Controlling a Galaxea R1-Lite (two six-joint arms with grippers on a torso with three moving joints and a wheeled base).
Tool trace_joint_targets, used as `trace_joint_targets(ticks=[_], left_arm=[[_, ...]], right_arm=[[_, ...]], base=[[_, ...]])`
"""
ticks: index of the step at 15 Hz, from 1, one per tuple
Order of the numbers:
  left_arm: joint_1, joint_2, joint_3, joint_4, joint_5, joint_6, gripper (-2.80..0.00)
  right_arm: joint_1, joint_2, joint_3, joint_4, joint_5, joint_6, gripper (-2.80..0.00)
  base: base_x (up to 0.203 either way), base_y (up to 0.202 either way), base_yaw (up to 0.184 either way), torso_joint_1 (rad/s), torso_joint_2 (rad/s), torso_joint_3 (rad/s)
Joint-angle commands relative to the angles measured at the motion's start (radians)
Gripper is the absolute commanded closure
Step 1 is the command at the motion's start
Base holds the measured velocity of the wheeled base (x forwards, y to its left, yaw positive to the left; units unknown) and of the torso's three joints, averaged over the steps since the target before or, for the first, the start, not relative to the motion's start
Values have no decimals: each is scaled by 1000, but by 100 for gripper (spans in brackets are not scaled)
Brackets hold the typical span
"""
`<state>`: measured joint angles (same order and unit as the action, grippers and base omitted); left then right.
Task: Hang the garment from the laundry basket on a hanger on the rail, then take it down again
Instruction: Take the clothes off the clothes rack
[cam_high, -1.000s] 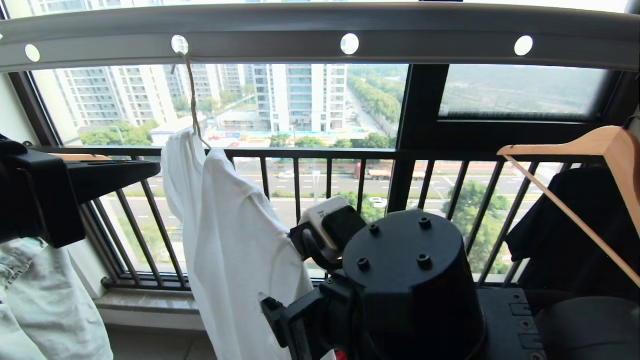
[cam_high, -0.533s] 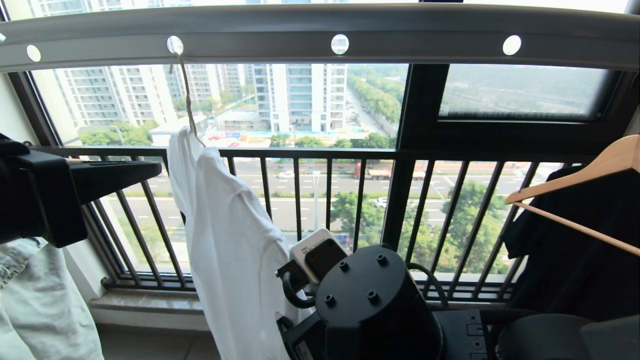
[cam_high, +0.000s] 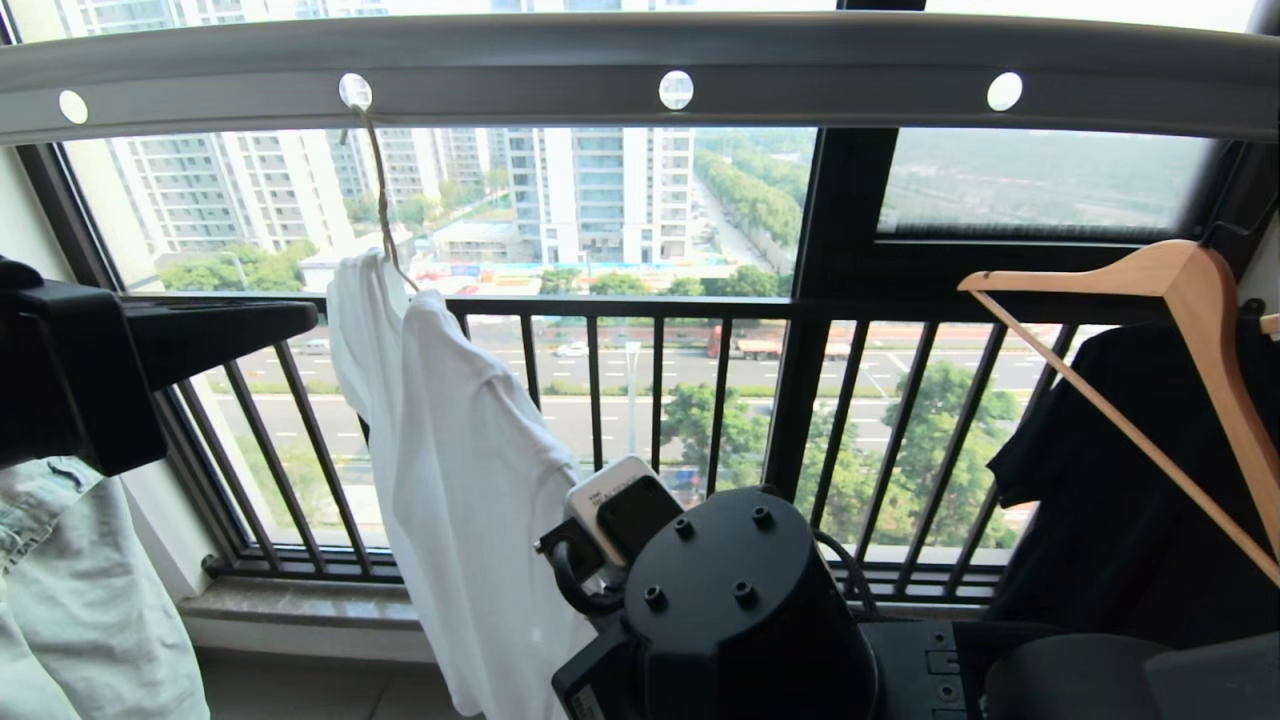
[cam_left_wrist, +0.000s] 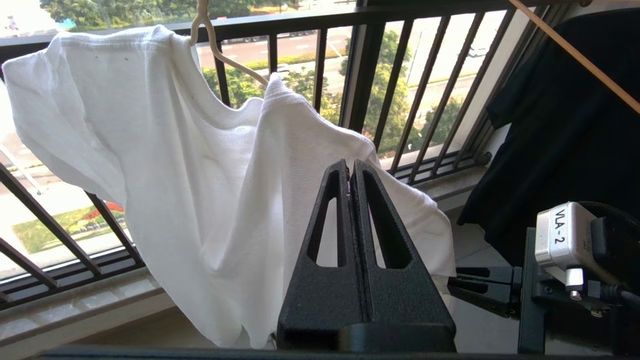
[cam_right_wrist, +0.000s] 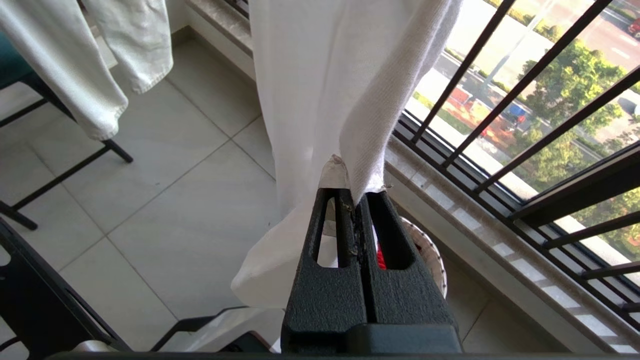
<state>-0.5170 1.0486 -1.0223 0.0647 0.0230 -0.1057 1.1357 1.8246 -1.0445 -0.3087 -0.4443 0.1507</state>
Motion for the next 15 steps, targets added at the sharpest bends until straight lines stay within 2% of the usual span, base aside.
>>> trace_joint_targets(ticks=[1,3,5,15], left_arm=[[2,-4,4,-5,0,-2,0],[2,-4,4,-6,0,1,0],[2,-2,4,-6,2,0,0],[18,-1,-1,-8,2,0,0]], right_arm=[[-5,49,-4,-66,11,18,0],[-31,85,-3,-129,15,11,0],[-44,68,3,-120,14,-20,0],[-62,56,4,180,13,-90,0]], base=[[0,0,0,0,0,0],[0,0,0,0,0,0],[0,0,0,0,0,0],[0,0,0,0,0,0]])
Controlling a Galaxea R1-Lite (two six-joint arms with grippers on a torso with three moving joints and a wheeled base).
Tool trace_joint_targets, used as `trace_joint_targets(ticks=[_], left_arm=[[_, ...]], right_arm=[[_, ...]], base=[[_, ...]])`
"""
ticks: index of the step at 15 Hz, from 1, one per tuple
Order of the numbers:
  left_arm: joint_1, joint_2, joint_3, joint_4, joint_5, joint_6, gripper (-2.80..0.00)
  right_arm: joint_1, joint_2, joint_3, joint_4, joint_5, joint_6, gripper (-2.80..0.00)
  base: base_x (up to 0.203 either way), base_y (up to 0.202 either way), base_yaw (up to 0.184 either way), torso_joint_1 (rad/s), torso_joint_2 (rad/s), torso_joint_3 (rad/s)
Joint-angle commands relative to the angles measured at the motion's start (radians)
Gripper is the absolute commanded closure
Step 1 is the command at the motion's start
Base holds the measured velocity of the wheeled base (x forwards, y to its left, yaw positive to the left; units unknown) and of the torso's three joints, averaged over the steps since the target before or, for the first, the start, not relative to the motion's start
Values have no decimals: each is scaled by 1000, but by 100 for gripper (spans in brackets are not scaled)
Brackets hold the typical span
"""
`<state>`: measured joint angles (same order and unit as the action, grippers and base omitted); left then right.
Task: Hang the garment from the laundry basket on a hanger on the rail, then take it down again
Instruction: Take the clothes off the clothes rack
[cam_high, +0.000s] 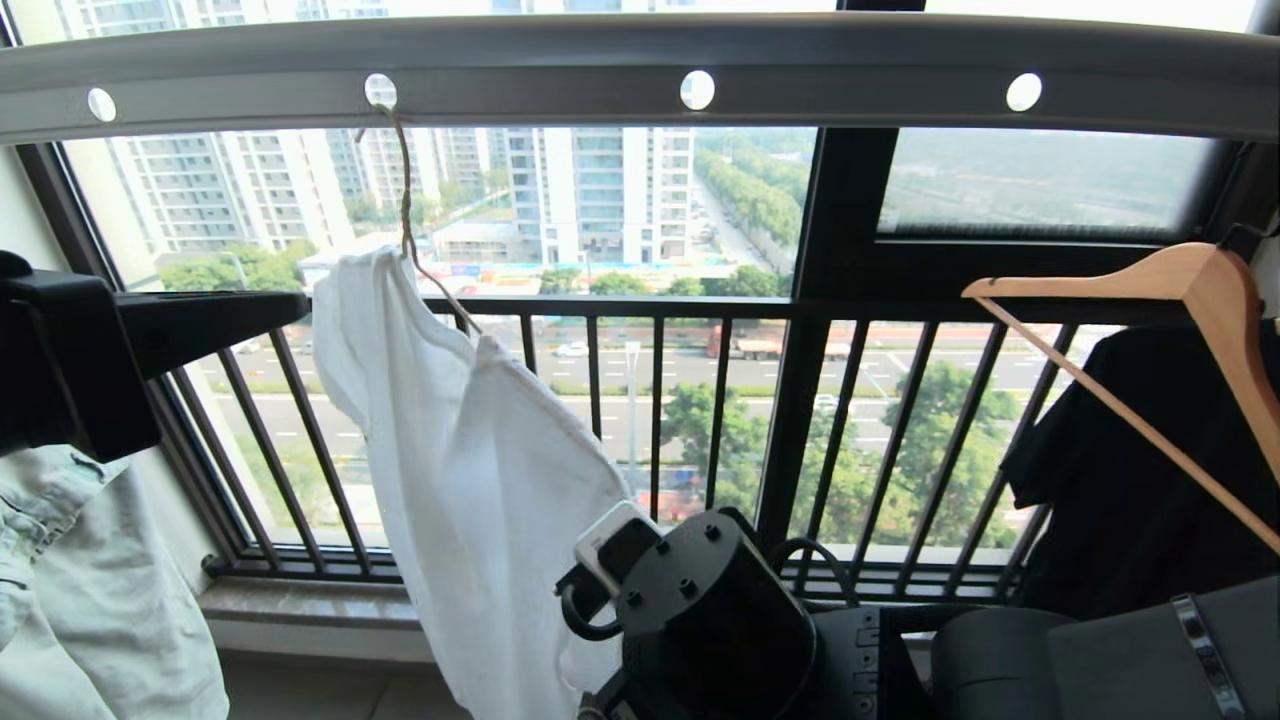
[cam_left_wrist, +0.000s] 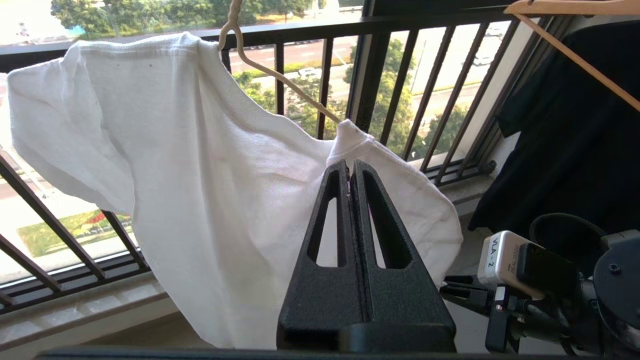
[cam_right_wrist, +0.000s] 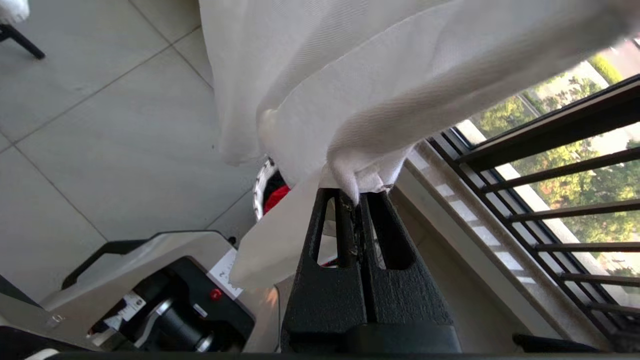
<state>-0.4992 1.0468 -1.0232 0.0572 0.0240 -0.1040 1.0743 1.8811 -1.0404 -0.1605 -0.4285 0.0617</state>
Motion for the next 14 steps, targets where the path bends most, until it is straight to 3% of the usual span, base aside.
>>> trace_joint_targets(ticks=[1,8,13,14], left_arm=[[1,1,0,0,1,-2,0],[2,4,-3,0,1,-2,0],[5,7,-9,1,1,-3,0],[5,7,-9,1,1,-3,0]], right_arm=[[0,0,-1,53,-3,-2,0],[-7,1,-4,218,-6,-27,0],[-8,-13,-11,178,-7,-26,0],[-8,-20,-8,171,-7,-26,-280]], base=[[0,0,0,0,0,0],[0,0,0,0,0,0],[0,0,0,0,0,0],[0,0,0,0,0,0]])
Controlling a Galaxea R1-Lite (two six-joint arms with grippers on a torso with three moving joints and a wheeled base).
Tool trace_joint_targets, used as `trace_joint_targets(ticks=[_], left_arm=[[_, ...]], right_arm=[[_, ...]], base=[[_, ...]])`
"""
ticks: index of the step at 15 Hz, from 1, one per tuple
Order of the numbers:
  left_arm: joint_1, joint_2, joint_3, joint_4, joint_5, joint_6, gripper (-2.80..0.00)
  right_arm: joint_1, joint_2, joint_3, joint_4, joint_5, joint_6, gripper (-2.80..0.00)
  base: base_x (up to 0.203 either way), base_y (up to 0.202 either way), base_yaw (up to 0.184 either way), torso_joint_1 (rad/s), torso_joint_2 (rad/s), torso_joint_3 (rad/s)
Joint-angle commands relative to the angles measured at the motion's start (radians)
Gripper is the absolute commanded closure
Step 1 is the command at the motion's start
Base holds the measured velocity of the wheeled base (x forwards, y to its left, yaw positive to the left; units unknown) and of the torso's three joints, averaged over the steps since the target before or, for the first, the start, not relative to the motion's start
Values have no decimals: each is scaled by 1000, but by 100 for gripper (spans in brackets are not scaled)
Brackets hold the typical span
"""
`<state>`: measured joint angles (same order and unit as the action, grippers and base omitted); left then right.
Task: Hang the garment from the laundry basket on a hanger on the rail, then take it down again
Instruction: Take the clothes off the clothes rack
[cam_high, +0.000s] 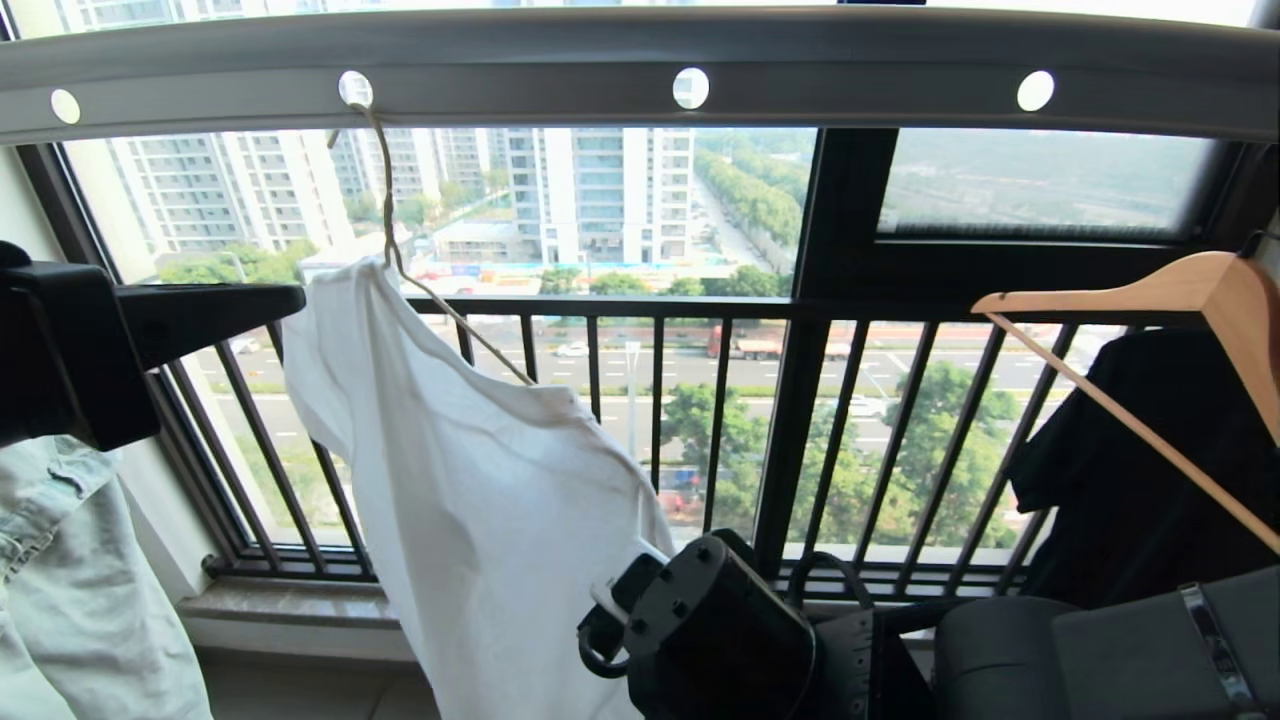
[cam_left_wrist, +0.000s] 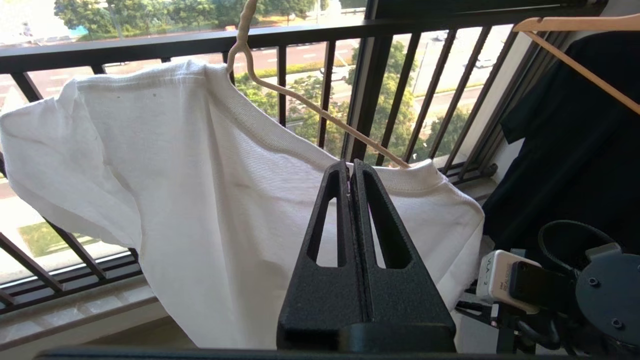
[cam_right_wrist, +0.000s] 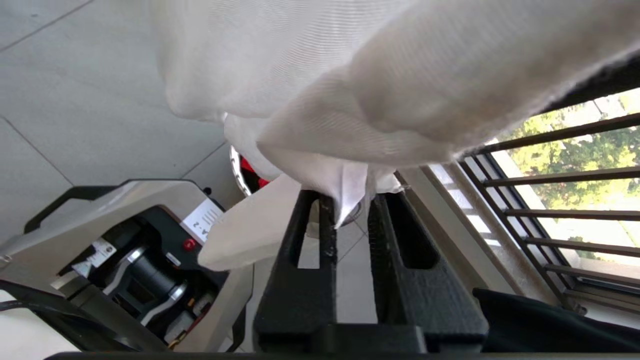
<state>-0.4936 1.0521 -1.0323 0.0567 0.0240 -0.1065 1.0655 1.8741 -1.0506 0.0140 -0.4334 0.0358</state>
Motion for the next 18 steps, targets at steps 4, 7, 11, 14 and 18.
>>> trace_joint_targets(ticks=[4,7,11,14,18], left_arm=[[0,8,0,2,1,-1,0],[1,25,0,2,2,-1,0],[1,52,0,2,4,-1,0],[1,60,1,2,3,-2,0],[0,34,-2,27,57,1,0]], right_arm=[[2,-56,2,-2,-4,0,-280],[0,-161,7,10,-4,-18,-280],[-8,-370,1,126,-4,-56,-280],[-7,-456,-3,157,1,-92,0],[-7,-453,-21,-22,4,-100,0]], base=[[0,0,0,0,0,0],[0,0,0,0,0,0],[0,0,0,0,0,0],[0,0,0,0,0,0],[0,0,0,0,0,0]])
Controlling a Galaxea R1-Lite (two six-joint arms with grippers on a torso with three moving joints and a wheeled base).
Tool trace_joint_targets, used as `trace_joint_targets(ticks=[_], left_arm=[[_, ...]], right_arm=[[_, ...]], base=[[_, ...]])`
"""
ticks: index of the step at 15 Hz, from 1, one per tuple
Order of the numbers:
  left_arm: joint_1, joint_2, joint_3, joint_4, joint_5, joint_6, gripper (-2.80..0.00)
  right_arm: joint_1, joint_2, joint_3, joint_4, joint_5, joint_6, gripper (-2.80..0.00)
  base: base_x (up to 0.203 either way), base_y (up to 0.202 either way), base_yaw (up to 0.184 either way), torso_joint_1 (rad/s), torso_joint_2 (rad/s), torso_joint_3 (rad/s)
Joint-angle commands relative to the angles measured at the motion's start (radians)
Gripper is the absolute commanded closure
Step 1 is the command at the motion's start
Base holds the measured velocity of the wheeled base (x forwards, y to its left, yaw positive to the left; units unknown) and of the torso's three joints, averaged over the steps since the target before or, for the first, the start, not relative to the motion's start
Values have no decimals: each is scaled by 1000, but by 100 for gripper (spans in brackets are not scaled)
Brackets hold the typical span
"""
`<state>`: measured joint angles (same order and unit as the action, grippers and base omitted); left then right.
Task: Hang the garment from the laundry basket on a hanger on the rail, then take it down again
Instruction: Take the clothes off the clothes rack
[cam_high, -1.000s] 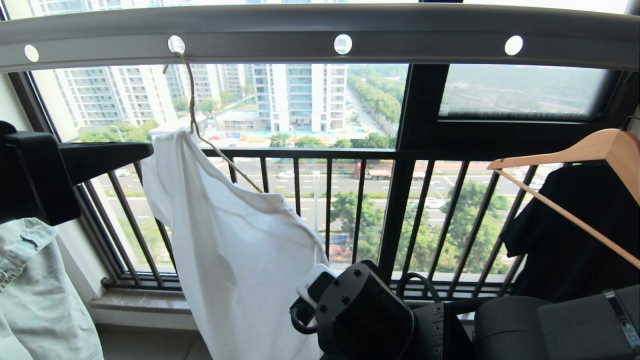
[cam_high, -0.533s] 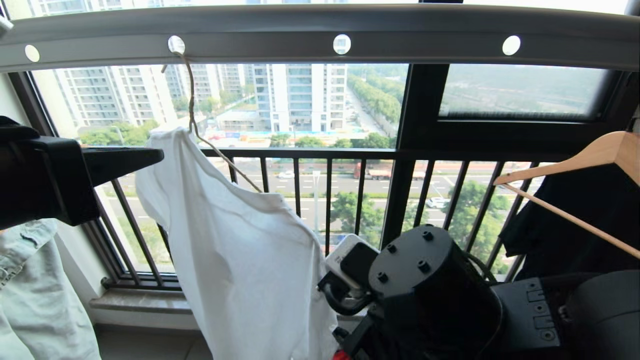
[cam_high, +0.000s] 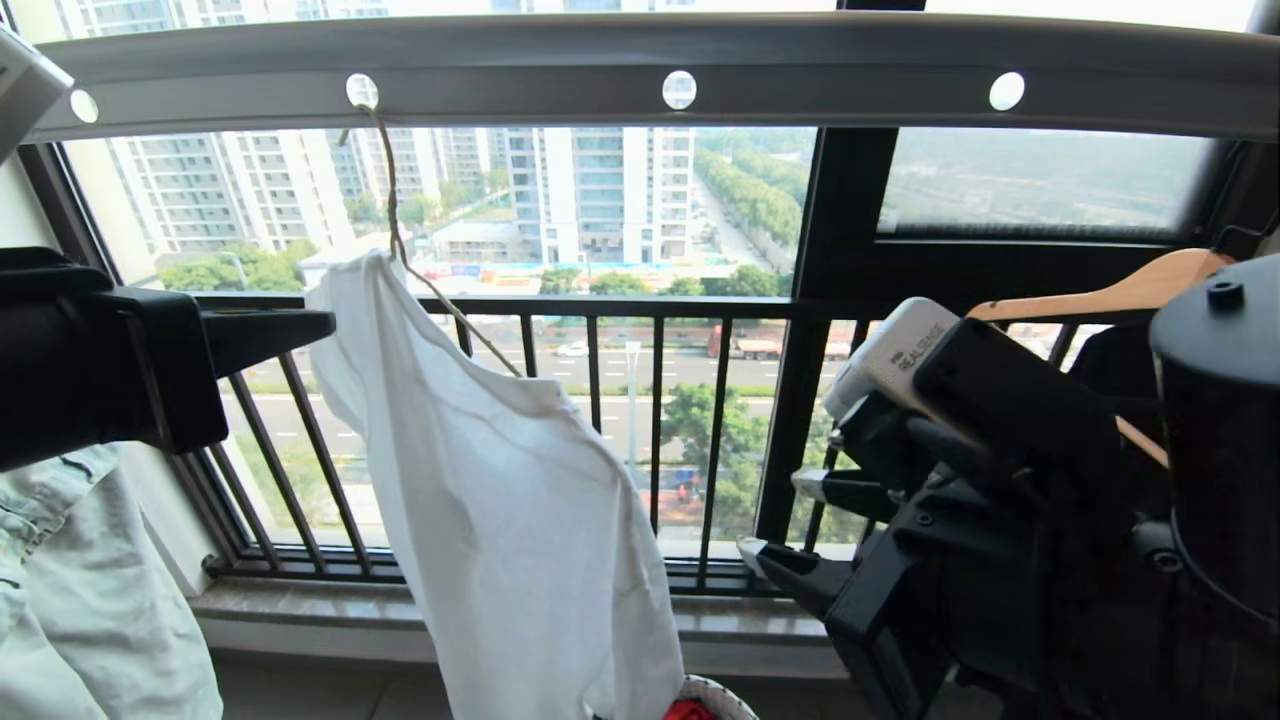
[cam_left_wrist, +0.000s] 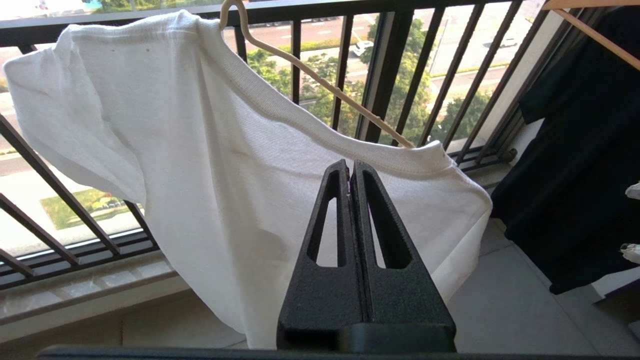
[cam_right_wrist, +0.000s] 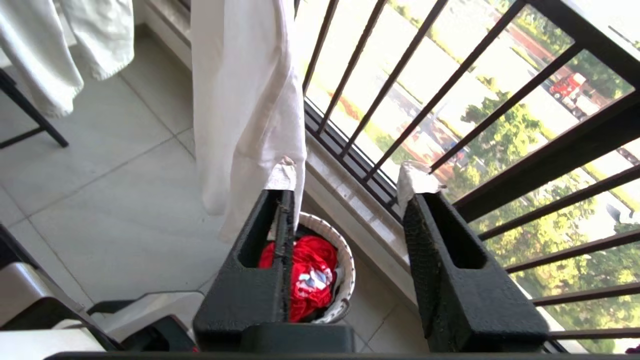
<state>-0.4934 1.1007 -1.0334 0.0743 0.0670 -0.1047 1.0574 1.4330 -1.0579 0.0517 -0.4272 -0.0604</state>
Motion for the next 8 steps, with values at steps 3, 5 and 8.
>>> trace_joint_targets(ticks=[3,5,8], left_arm=[[-1,-33,-5,84,38,-1,0],[-1,-33,-19,149,54,0,0],[1,-56,-14,187,85,12,0]], right_arm=[[2,25,-93,-70,-3,-45,0],[13,60,-118,-58,-4,-50,0],[21,121,-139,-63,-4,-100,-280]], base=[[0,0,0,0,0,0],[0,0,0,0,0,0],[0,0,0,0,0,0]])
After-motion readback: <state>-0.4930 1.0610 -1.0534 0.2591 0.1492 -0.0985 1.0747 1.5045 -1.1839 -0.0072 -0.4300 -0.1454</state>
